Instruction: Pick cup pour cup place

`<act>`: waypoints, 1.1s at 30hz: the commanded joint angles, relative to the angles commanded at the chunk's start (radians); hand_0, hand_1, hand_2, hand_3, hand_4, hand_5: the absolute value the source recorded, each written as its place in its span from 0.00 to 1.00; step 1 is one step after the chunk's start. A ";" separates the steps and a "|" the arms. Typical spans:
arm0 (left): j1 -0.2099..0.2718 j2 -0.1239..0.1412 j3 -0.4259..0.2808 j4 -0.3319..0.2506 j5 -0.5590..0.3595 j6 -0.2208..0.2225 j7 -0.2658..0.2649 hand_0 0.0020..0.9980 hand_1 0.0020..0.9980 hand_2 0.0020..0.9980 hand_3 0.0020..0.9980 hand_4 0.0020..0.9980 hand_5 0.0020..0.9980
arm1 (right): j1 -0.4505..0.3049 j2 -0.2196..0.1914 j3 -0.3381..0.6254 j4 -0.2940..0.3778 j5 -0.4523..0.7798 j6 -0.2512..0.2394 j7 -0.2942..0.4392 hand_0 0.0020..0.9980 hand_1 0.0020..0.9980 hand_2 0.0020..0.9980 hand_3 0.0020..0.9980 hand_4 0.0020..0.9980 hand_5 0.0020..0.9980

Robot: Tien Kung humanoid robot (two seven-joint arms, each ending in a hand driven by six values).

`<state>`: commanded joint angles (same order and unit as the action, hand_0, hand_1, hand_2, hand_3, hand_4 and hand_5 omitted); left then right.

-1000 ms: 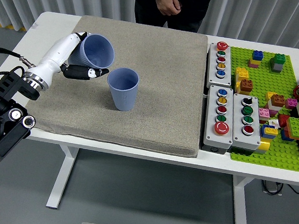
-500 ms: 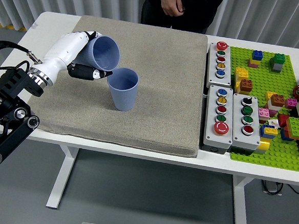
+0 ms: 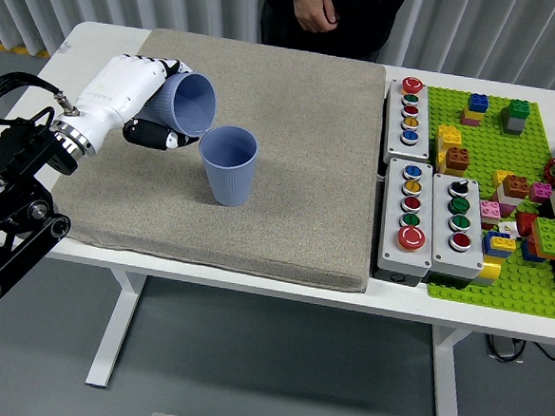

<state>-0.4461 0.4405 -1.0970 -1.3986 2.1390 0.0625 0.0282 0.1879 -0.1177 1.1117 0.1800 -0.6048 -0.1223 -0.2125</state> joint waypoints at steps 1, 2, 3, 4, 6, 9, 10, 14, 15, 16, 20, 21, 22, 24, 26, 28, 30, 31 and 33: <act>0.000 0.001 0.002 0.002 0.001 0.002 -0.001 0.59 0.51 0.53 0.53 0.80 0.15 | 0.000 0.000 0.000 0.000 0.001 0.000 0.000 0.72 0.69 0.73 0.70 0.31 0.30; -0.001 0.002 0.003 0.003 0.001 0.003 -0.001 0.59 0.51 0.53 0.53 0.80 0.15 | 0.000 0.000 0.000 0.000 0.001 0.000 0.000 0.72 0.69 0.73 0.70 0.31 0.30; -0.002 0.002 0.006 0.007 0.000 0.004 -0.002 0.59 0.51 0.53 0.53 0.80 0.15 | 0.000 0.000 0.000 0.000 0.000 0.000 0.000 0.72 0.69 0.73 0.70 0.31 0.30; -0.002 0.003 0.008 0.009 -0.001 0.004 -0.002 0.59 0.51 0.53 0.53 0.80 0.15 | -0.001 0.000 0.000 0.000 -0.001 0.000 0.000 0.72 0.69 0.73 0.70 0.31 0.29; -0.003 0.003 0.009 0.011 0.002 0.003 -0.002 0.59 0.51 0.53 0.53 0.80 0.15 | -0.001 0.000 0.001 0.000 -0.001 0.000 0.000 0.72 0.69 0.73 0.70 0.31 0.29; -0.005 0.005 0.012 0.008 0.005 0.006 -0.002 0.59 0.51 0.53 0.53 0.80 0.15 | 0.000 0.000 0.001 0.000 -0.001 0.000 0.000 0.72 0.69 0.73 0.70 0.31 0.29; -0.007 0.006 0.014 0.007 0.007 0.007 -0.002 0.59 0.51 0.53 0.53 0.80 0.15 | 0.000 0.000 0.001 0.000 0.000 0.000 0.000 0.72 0.69 0.73 0.70 0.32 0.29; -0.012 0.009 0.022 0.006 0.036 0.011 0.000 0.59 0.51 0.53 0.53 0.80 0.15 | 0.000 0.000 0.001 0.000 0.000 0.000 -0.001 0.72 0.69 0.73 0.70 0.32 0.29; -0.011 0.010 0.022 0.006 0.035 0.011 0.000 0.59 0.51 0.53 0.53 0.80 0.15 | 0.000 0.000 0.000 0.000 0.000 0.000 -0.001 0.72 0.69 0.73 0.70 0.32 0.29; -0.011 0.011 0.022 0.006 0.034 0.011 0.000 0.59 0.51 0.53 0.53 0.80 0.15 | -0.001 0.000 0.000 0.000 0.000 0.000 -0.001 0.72 0.69 0.73 0.70 0.32 0.29; -0.011 0.014 0.026 0.003 0.042 0.013 0.000 0.59 0.51 0.53 0.53 0.80 0.15 | -0.003 0.000 0.002 0.000 -0.003 0.000 -0.001 0.72 0.69 0.73 0.70 0.32 0.29; -0.011 0.014 0.028 0.003 0.044 0.014 0.000 0.59 0.51 0.53 0.53 0.80 0.15 | -0.003 0.000 0.002 0.000 -0.004 0.000 -0.001 0.72 0.69 0.73 0.70 0.32 0.29; -0.011 0.015 0.028 0.003 0.048 0.013 0.001 0.59 0.51 0.53 0.53 0.80 0.15 | -0.004 0.000 0.003 0.000 -0.005 0.000 -0.002 0.72 0.69 0.73 0.70 0.32 0.29; -0.010 0.015 0.029 0.004 0.053 0.011 0.002 0.59 0.51 0.53 0.53 0.80 0.15 | -0.005 0.000 0.004 0.000 -0.007 0.000 -0.002 0.72 0.69 0.73 0.70 0.32 0.29; -0.008 0.017 0.030 0.003 0.056 0.012 0.002 0.59 0.51 0.53 0.53 0.80 0.15 | -0.007 0.000 0.005 0.000 -0.008 0.000 -0.002 0.72 0.69 0.73 0.70 0.32 0.29; -0.008 0.018 0.032 0.002 0.057 0.012 0.002 0.59 0.51 0.53 0.53 0.80 0.15 | -0.008 0.001 0.005 0.000 -0.009 0.001 -0.003 0.72 0.69 0.73 0.70 0.32 0.29; -0.009 0.020 0.036 0.001 0.062 0.013 0.002 0.59 0.51 0.53 0.53 0.80 0.15 | -0.009 0.001 0.006 0.000 -0.012 0.001 -0.003 0.72 0.69 0.73 0.70 0.32 0.29; -0.009 0.020 0.037 0.000 0.062 0.014 0.003 0.59 0.51 0.53 0.53 0.80 0.15 | -0.009 0.001 0.007 0.000 -0.012 0.001 -0.003 0.72 0.69 0.73 0.70 0.32 0.29; -0.013 0.023 0.041 -0.002 0.069 0.015 0.003 0.59 0.51 0.53 0.53 0.80 0.15 | -0.008 0.001 0.006 0.000 -0.012 0.001 -0.003 0.72 0.69 0.73 0.70 0.32 0.29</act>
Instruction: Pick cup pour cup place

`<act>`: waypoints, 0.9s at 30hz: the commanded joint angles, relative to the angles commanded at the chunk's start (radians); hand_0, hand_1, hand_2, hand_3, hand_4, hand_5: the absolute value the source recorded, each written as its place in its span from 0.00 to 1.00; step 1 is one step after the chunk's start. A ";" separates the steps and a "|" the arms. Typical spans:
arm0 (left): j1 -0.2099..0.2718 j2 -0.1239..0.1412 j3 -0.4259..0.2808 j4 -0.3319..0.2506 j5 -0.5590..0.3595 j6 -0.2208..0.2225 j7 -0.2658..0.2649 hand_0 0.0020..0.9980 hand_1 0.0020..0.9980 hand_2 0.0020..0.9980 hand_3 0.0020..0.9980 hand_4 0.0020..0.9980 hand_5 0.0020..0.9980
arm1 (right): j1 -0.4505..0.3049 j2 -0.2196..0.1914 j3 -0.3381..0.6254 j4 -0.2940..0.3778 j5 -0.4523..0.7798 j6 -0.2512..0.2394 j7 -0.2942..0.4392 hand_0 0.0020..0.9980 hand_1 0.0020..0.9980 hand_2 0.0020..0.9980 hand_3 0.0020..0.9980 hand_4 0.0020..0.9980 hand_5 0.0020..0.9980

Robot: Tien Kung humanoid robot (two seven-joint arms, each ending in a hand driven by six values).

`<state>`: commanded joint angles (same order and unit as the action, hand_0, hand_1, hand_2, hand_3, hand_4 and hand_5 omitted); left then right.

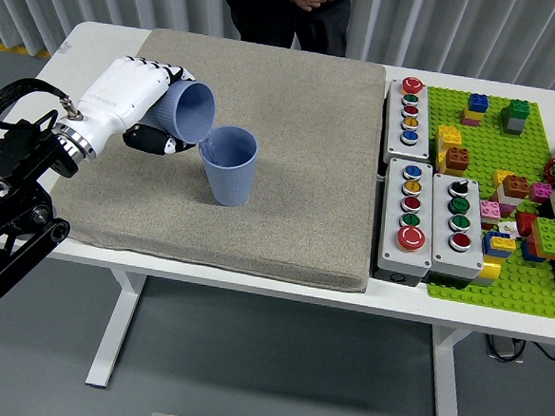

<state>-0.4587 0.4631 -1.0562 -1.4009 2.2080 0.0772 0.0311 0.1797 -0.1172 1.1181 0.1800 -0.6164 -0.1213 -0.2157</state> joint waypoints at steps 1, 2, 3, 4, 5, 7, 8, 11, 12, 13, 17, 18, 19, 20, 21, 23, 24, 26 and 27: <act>-0.003 0.003 0.003 -0.004 0.005 -0.002 0.000 0.59 0.51 0.54 0.53 0.79 0.14 | 0.001 0.000 0.000 0.000 0.001 0.000 0.000 0.72 0.69 0.73 0.70 0.32 0.29; -0.005 0.005 0.004 -0.006 0.007 -0.005 0.000 0.59 0.51 0.54 0.53 0.79 0.14 | 0.002 -0.001 -0.001 0.000 0.001 0.000 0.001 0.72 0.69 0.73 0.70 0.32 0.29; -0.006 0.005 0.003 -0.009 0.010 -0.005 0.001 0.59 0.51 0.54 0.53 0.79 0.14 | 0.003 -0.001 -0.001 0.000 0.004 0.000 0.001 0.72 0.69 0.73 0.70 0.32 0.29; -0.007 0.006 0.003 -0.011 0.012 -0.005 0.002 0.59 0.51 0.54 0.53 0.79 0.14 | 0.003 -0.001 -0.002 0.000 0.006 -0.001 0.002 0.72 0.69 0.73 0.70 0.32 0.29; -0.007 0.006 0.003 -0.012 0.013 -0.005 0.002 0.59 0.51 0.54 0.53 0.79 0.14 | 0.003 -0.001 -0.002 0.000 0.006 -0.001 0.002 0.72 0.69 0.73 0.70 0.32 0.29; -0.010 0.006 0.006 -0.015 0.020 -0.002 0.005 0.59 0.51 0.54 0.53 0.79 0.14 | 0.004 -0.001 -0.003 0.000 0.009 -0.001 0.002 0.72 0.69 0.73 0.70 0.32 0.28; -0.013 0.008 0.010 -0.017 0.024 -0.002 0.007 0.59 0.51 0.54 0.53 0.79 0.14 | 0.005 -0.001 -0.004 0.000 0.009 -0.001 0.002 0.72 0.69 0.73 0.70 0.32 0.28; -0.017 0.013 0.017 -0.020 0.028 -0.001 0.009 0.59 0.51 0.54 0.53 0.79 0.14 | 0.006 -0.001 -0.004 0.000 0.011 -0.001 0.003 0.72 0.69 0.73 0.70 0.32 0.28; -0.018 0.015 0.019 -0.021 0.030 -0.002 0.010 0.59 0.51 0.54 0.53 0.79 0.14 | 0.006 -0.001 -0.005 0.000 0.011 -0.001 0.003 0.72 0.69 0.73 0.70 0.32 0.28; -0.018 0.015 0.019 -0.021 0.030 -0.002 0.010 0.59 0.51 0.54 0.53 0.79 0.14 | 0.006 -0.001 -0.005 0.000 0.011 -0.001 0.003 0.72 0.69 0.73 0.70 0.32 0.29; -0.023 0.024 0.027 -0.024 0.036 -0.003 0.012 0.59 0.51 0.54 0.53 0.79 0.14 | 0.006 -0.001 -0.005 0.000 0.013 -0.001 0.003 0.72 0.69 0.73 0.70 0.32 0.29; -0.024 0.026 0.029 -0.025 0.037 -0.003 0.012 0.59 0.51 0.54 0.53 0.79 0.14 | 0.006 -0.001 -0.005 0.000 0.013 -0.001 0.003 0.72 0.69 0.73 0.70 0.32 0.29; -0.025 0.027 0.029 -0.025 0.037 -0.003 0.012 0.59 0.51 0.54 0.53 0.79 0.14 | 0.006 -0.001 -0.005 0.000 0.013 -0.002 0.003 0.72 0.69 0.73 0.70 0.32 0.29; -0.027 0.029 0.033 -0.026 0.039 -0.001 0.013 0.59 0.51 0.54 0.53 0.79 0.14 | 0.006 -0.001 -0.005 0.000 0.013 -0.002 0.004 0.72 0.69 0.73 0.70 0.32 0.29; -0.029 0.031 0.036 -0.028 0.040 -0.001 0.014 0.59 0.51 0.54 0.53 0.79 0.14 | 0.006 -0.001 -0.005 0.000 0.013 -0.002 0.004 0.72 0.69 0.73 0.70 0.32 0.29; -0.032 0.035 0.042 -0.029 0.043 0.000 0.015 0.59 0.51 0.54 0.53 0.79 0.14 | 0.006 -0.002 -0.004 0.000 0.012 -0.001 0.004 0.72 0.69 0.73 0.70 0.32 0.29; -0.035 0.037 0.045 -0.030 0.044 0.002 0.016 0.59 0.51 0.54 0.53 0.79 0.14 | 0.007 -0.002 -0.004 0.000 0.013 -0.001 0.004 0.72 0.69 0.73 0.70 0.32 0.29; -0.038 0.039 0.048 -0.029 0.041 0.005 0.016 0.59 0.51 0.54 0.53 0.79 0.14 | 0.008 -0.002 -0.005 0.000 0.014 -0.002 0.004 0.72 0.69 0.73 0.70 0.32 0.29; -0.039 0.040 0.048 -0.029 0.040 0.007 0.016 0.59 0.51 0.54 0.53 0.79 0.14 | 0.009 -0.002 -0.005 0.000 0.015 -0.002 0.004 0.72 0.69 0.73 0.70 0.32 0.29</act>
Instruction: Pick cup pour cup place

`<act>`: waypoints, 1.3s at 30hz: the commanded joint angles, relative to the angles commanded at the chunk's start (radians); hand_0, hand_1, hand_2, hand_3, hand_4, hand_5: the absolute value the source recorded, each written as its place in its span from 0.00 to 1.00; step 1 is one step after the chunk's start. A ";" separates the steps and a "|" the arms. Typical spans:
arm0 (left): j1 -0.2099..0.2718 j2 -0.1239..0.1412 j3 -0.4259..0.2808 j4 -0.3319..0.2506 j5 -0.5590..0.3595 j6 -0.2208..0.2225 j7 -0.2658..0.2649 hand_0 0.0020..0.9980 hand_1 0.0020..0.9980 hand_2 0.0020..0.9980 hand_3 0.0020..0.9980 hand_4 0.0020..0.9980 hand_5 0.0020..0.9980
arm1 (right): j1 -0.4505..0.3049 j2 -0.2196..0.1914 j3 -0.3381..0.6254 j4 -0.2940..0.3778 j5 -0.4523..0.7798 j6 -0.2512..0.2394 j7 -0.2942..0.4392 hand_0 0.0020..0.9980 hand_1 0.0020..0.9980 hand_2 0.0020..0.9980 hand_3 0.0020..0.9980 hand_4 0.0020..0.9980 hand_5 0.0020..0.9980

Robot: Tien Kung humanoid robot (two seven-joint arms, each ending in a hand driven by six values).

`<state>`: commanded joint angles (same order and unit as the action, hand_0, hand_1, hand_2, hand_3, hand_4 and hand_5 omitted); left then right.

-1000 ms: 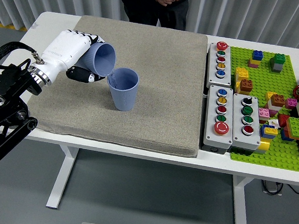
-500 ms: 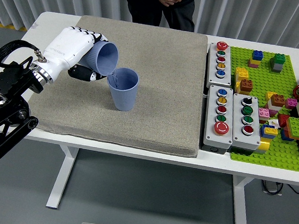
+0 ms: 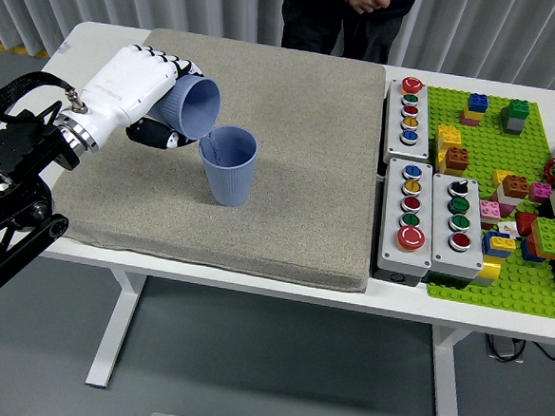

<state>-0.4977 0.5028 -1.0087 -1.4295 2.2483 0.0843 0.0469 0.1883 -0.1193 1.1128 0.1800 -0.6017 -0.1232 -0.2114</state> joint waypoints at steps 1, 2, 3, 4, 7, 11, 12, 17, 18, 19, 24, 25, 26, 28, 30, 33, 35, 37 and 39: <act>0.000 0.000 0.000 0.000 0.000 0.002 0.000 0.59 0.51 0.54 0.53 0.79 0.14 | 0.000 0.000 -0.001 0.000 0.001 0.000 0.000 0.72 0.69 0.73 0.70 0.32 0.29; -0.001 0.000 0.000 0.000 0.002 0.005 0.001 0.59 0.51 0.54 0.53 0.79 0.14 | 0.001 0.000 -0.002 0.000 0.003 -0.001 0.001 0.72 0.69 0.73 0.70 0.32 0.29; -0.001 0.001 0.000 0.000 0.002 0.006 0.001 0.59 0.51 0.54 0.53 0.79 0.14 | 0.001 0.000 -0.002 0.000 0.004 -0.001 0.001 0.72 0.69 0.73 0.70 0.32 0.29; -0.001 0.001 0.000 0.000 0.002 0.006 0.001 0.59 0.51 0.54 0.53 0.79 0.14 | 0.001 0.000 -0.002 0.000 0.004 -0.001 0.001 0.72 0.69 0.73 0.70 0.32 0.29; -0.005 0.001 0.006 -0.001 0.005 0.008 0.001 0.59 0.51 0.54 0.53 0.79 0.14 | 0.001 0.000 -0.002 0.000 0.004 -0.001 0.001 0.72 0.69 0.73 0.70 0.32 0.29; -0.011 0.006 0.016 -0.003 0.007 0.011 0.003 0.59 0.51 0.54 0.53 0.80 0.14 | 0.001 0.000 -0.001 0.000 0.003 -0.001 0.000 0.72 0.69 0.73 0.70 0.32 0.29; -0.011 0.008 0.019 -0.005 0.008 0.015 0.005 0.59 0.51 0.54 0.53 0.80 0.14 | 0.001 0.000 0.000 0.000 0.001 0.000 0.000 0.72 0.69 0.73 0.70 0.32 0.29; -0.013 0.013 0.027 -0.006 0.017 0.031 0.016 0.59 0.51 0.54 0.53 0.80 0.14 | 0.000 0.000 0.001 0.000 0.000 -0.001 0.000 0.72 0.69 0.73 0.70 0.32 0.29; -0.013 0.014 0.029 -0.006 0.019 0.034 0.017 0.59 0.51 0.54 0.53 0.80 0.14 | 0.000 0.000 0.002 0.000 -0.001 0.000 0.000 0.72 0.69 0.73 0.70 0.32 0.29; -0.014 0.015 0.031 -0.007 0.020 0.038 0.019 0.59 0.51 0.54 0.53 0.80 0.14 | -0.001 0.000 0.002 0.000 -0.002 0.000 0.000 0.72 0.69 0.73 0.70 0.32 0.29; -0.014 0.025 0.043 -0.006 0.021 0.058 0.029 0.59 0.50 0.53 0.53 0.80 0.14 | -0.004 0.000 0.005 0.000 -0.008 0.000 -0.001 0.72 0.69 0.73 0.70 0.32 0.29; -0.014 0.027 0.045 -0.006 0.021 0.059 0.030 0.59 0.50 0.53 0.53 0.80 0.14 | -0.004 0.000 0.005 0.000 -0.008 0.000 -0.001 0.72 0.69 0.73 0.70 0.32 0.29; -0.015 0.029 0.048 -0.007 0.021 0.060 0.031 0.59 0.50 0.53 0.53 0.80 0.14 | -0.005 0.000 0.004 0.000 -0.006 -0.001 -0.001 0.72 0.69 0.73 0.70 0.32 0.29; -0.017 0.034 0.053 -0.008 0.021 0.062 0.031 0.58 0.50 0.53 0.53 0.80 0.15 | -0.005 0.000 0.004 0.000 -0.007 -0.001 -0.001 0.72 0.69 0.73 0.70 0.33 0.30; -0.018 0.037 0.057 -0.009 0.021 0.063 0.032 0.58 0.50 0.53 0.53 0.80 0.15 | -0.006 0.000 0.004 0.000 -0.007 -0.001 -0.001 0.72 0.69 0.73 0.70 0.33 0.30; -0.022 0.040 0.065 -0.011 0.021 0.066 0.041 0.58 0.50 0.53 0.53 0.80 0.15 | -0.007 0.001 0.004 0.000 -0.007 -0.001 -0.001 0.72 0.69 0.73 0.70 0.33 0.30; -0.024 0.041 0.067 -0.011 0.021 0.068 0.046 0.58 0.51 0.53 0.53 0.80 0.15 | -0.008 0.001 0.005 0.000 -0.007 -0.001 -0.001 0.72 0.69 0.73 0.70 0.32 0.30; -0.023 0.042 0.069 -0.011 0.021 0.071 0.050 0.58 0.51 0.53 0.53 0.80 0.15 | -0.009 0.001 0.007 0.000 -0.010 -0.001 -0.001 0.72 0.69 0.73 0.70 0.32 0.30; -0.021 0.043 0.068 -0.011 0.021 0.071 0.052 0.58 0.51 0.53 0.53 0.80 0.15 | -0.010 0.001 0.010 0.000 -0.014 -0.001 -0.002 0.72 0.69 0.73 0.70 0.32 0.30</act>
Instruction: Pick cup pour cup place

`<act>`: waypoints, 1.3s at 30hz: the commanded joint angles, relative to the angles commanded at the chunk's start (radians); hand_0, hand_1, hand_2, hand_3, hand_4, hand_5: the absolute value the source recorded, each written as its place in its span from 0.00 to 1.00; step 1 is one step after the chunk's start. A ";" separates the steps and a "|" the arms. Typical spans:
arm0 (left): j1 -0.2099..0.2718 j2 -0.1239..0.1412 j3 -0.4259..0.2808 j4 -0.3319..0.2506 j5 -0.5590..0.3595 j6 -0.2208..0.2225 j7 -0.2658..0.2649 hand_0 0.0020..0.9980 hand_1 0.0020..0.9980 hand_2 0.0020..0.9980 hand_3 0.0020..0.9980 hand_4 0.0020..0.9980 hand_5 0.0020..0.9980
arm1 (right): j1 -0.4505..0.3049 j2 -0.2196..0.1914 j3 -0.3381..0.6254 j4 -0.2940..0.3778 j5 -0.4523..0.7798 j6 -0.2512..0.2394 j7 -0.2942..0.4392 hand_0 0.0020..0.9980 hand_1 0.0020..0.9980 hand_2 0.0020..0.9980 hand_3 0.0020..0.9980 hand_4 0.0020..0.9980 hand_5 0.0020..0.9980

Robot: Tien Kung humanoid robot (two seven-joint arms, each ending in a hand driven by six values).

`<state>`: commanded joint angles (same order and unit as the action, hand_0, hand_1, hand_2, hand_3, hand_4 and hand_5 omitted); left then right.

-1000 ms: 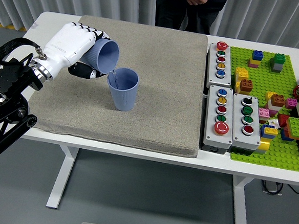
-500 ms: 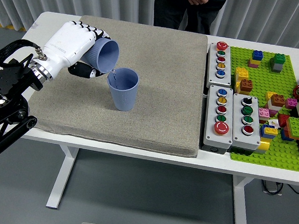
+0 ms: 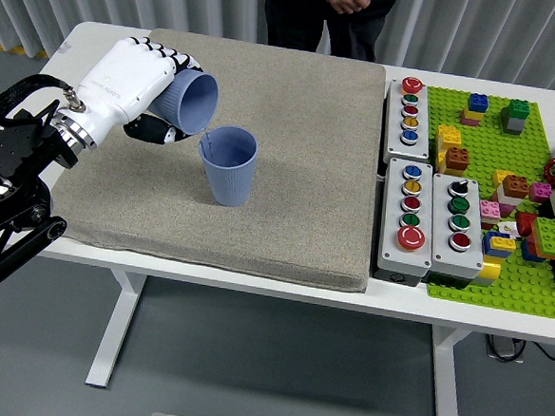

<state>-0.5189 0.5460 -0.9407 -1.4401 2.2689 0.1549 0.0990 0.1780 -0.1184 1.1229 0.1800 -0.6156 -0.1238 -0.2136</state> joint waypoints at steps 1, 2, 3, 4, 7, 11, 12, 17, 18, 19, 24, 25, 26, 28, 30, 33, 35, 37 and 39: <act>0.002 0.000 -0.002 0.000 0.000 0.001 0.000 0.58 0.51 0.53 0.53 0.81 0.16 | -0.001 0.000 0.001 0.000 0.000 -0.001 0.000 0.72 0.69 0.73 0.70 0.32 0.30; 0.003 0.000 -0.003 0.000 0.000 0.002 0.000 0.58 0.51 0.53 0.53 0.81 0.16 | -0.002 0.001 0.002 0.000 -0.001 -0.002 0.000 0.72 0.69 0.73 0.70 0.32 0.30; 0.003 0.000 -0.003 0.000 0.000 0.002 -0.001 0.58 0.51 0.53 0.53 0.81 0.16 | -0.002 0.001 0.002 0.000 -0.001 -0.002 0.000 0.72 0.69 0.73 0.70 0.32 0.30; 0.001 0.001 0.000 -0.001 0.000 0.002 -0.001 0.58 0.51 0.53 0.53 0.81 0.16 | -0.002 0.001 0.003 0.000 -0.003 -0.002 -0.001 0.72 0.69 0.73 0.70 0.32 0.30; -0.002 0.003 0.005 -0.002 0.000 0.002 0.000 0.58 0.50 0.53 0.53 0.81 0.17 | -0.001 0.001 0.003 0.000 -0.003 -0.002 -0.001 0.72 0.69 0.73 0.70 0.32 0.30; -0.017 0.006 0.019 -0.003 0.000 0.004 -0.001 0.58 0.50 0.53 0.53 0.81 0.17 | 0.002 0.000 -0.001 0.000 0.004 -0.002 0.001 0.72 0.69 0.73 0.70 0.32 0.30; -0.017 0.006 0.020 -0.002 0.000 0.004 -0.001 0.58 0.50 0.53 0.53 0.81 0.17 | 0.003 0.000 -0.001 0.000 0.004 -0.002 0.001 0.72 0.69 0.73 0.70 0.32 0.30; -0.031 0.008 0.037 0.002 0.000 0.008 0.002 0.58 0.51 0.53 0.53 0.81 0.17 | 0.005 0.000 -0.002 0.000 0.007 -0.001 0.001 0.72 0.69 0.73 0.70 0.32 0.30; -0.033 0.008 0.038 0.002 0.000 0.008 0.001 0.58 0.51 0.53 0.53 0.81 0.17 | 0.005 0.000 -0.003 0.000 0.008 -0.002 0.001 0.72 0.69 0.73 0.70 0.32 0.30; -0.033 0.008 0.039 0.001 0.000 0.009 0.000 0.58 0.50 0.53 0.53 0.81 0.17 | 0.006 0.000 -0.003 0.000 0.009 -0.002 0.001 0.72 0.69 0.73 0.70 0.32 0.30; -0.035 0.009 0.041 0.000 0.000 0.012 0.001 0.58 0.50 0.53 0.53 0.81 0.17 | 0.005 0.000 -0.002 0.000 0.007 -0.002 0.000 0.72 0.69 0.73 0.70 0.32 0.30; -0.036 0.009 0.042 -0.001 0.000 0.013 0.001 0.58 0.50 0.53 0.53 0.82 0.18 | 0.005 0.000 -0.002 0.000 0.007 -0.002 0.000 0.72 0.69 0.73 0.70 0.32 0.29; -0.036 0.009 0.042 -0.001 0.000 0.013 0.001 0.58 0.50 0.53 0.53 0.82 0.18 | 0.005 0.000 -0.002 0.000 0.007 -0.002 0.001 0.72 0.69 0.73 0.70 0.32 0.29; -0.036 0.009 0.043 -0.002 0.000 0.014 0.001 0.58 0.50 0.53 0.53 0.82 0.18 | 0.005 0.000 -0.002 0.000 0.008 -0.002 0.001 0.72 0.69 0.73 0.70 0.32 0.29; -0.036 0.009 0.044 -0.004 0.000 0.015 0.001 0.58 0.50 0.53 0.53 0.82 0.18 | 0.005 0.000 -0.002 0.000 0.008 -0.002 0.001 0.72 0.69 0.73 0.70 0.32 0.29; -0.036 0.009 0.045 -0.008 0.000 0.015 0.002 0.58 0.50 0.53 0.53 0.82 0.18 | 0.007 -0.001 -0.002 0.000 0.009 -0.002 0.002 0.72 0.69 0.73 0.70 0.32 0.30; -0.037 0.010 0.047 -0.010 0.000 0.015 0.003 0.58 0.50 0.53 0.53 0.82 0.18 | 0.007 -0.001 -0.002 0.000 0.010 -0.002 0.002 0.72 0.69 0.73 0.70 0.32 0.30; -0.038 0.011 0.049 -0.012 0.000 0.017 0.003 0.58 0.50 0.53 0.53 0.82 0.18 | 0.008 -0.001 -0.002 0.000 0.010 -0.002 0.002 0.72 0.69 0.73 0.70 0.32 0.29; -0.039 0.010 0.050 -0.011 0.000 0.017 0.003 0.58 0.50 0.53 0.53 0.82 0.18 | 0.008 0.000 -0.003 0.000 0.011 -0.003 0.002 0.72 0.69 0.73 0.70 0.32 0.29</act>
<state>-0.5582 0.5565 -0.8903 -1.4508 2.2689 0.1718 0.1024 0.1857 -0.1189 1.1203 0.1800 -0.6049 -0.1265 -0.2119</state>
